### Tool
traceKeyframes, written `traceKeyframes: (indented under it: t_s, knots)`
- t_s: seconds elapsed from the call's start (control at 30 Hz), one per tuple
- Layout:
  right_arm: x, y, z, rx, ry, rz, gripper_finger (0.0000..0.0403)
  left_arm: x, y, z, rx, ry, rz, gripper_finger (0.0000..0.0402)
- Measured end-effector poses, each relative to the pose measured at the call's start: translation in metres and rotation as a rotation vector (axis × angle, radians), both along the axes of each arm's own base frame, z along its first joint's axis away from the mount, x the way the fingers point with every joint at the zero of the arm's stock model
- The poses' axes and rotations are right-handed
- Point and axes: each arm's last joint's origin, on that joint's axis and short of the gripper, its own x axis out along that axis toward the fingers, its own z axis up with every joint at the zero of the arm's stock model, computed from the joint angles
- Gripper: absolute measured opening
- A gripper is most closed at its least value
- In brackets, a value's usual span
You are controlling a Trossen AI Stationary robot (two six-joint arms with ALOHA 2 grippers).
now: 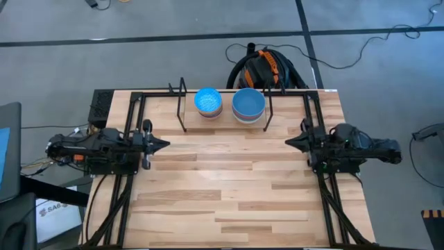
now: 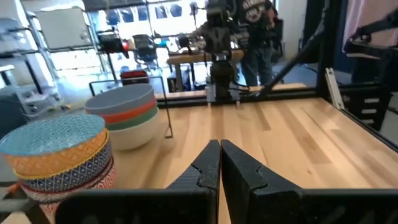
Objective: Place and stack bowls onto a shelf
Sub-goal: Return to Home Position
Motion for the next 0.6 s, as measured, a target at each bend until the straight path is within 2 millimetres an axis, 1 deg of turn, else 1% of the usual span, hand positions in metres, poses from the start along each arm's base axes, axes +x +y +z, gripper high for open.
traceKeyframes:
  t_s: [0.17,0.27,0.37,0.43,0.53,0.6]
  knots:
    - [0.007,0.000,-0.014,0.032,-0.010,0.002,0.0017,0.003,0.000,-0.023,-0.018,-0.090,0.018,0.0000]
    - [0.009,0.000,-0.019,-0.006,0.000,-0.001,0.0019,0.003,0.000,-0.032,-0.038,-0.105,0.010,0.0000]
    - [0.009,-0.001,-0.020,-0.017,0.003,-0.021,0.0034,0.002,-0.001,-0.038,-0.045,-0.082,-0.027,0.0000]
    - [0.009,-0.001,-0.020,-0.023,0.002,-0.026,0.0038,0.002,-0.001,-0.041,-0.043,-0.047,-0.037,0.0000]
    - [0.009,-0.001,-0.021,-0.039,0.015,-0.027,0.0023,0.003,-0.001,-0.047,-0.034,0.000,-0.033,0.0000]
    - [0.009,-0.001,-0.023,-0.046,0.040,-0.026,0.0015,0.004,-0.001,-0.050,-0.035,-0.002,-0.033,0.0000]
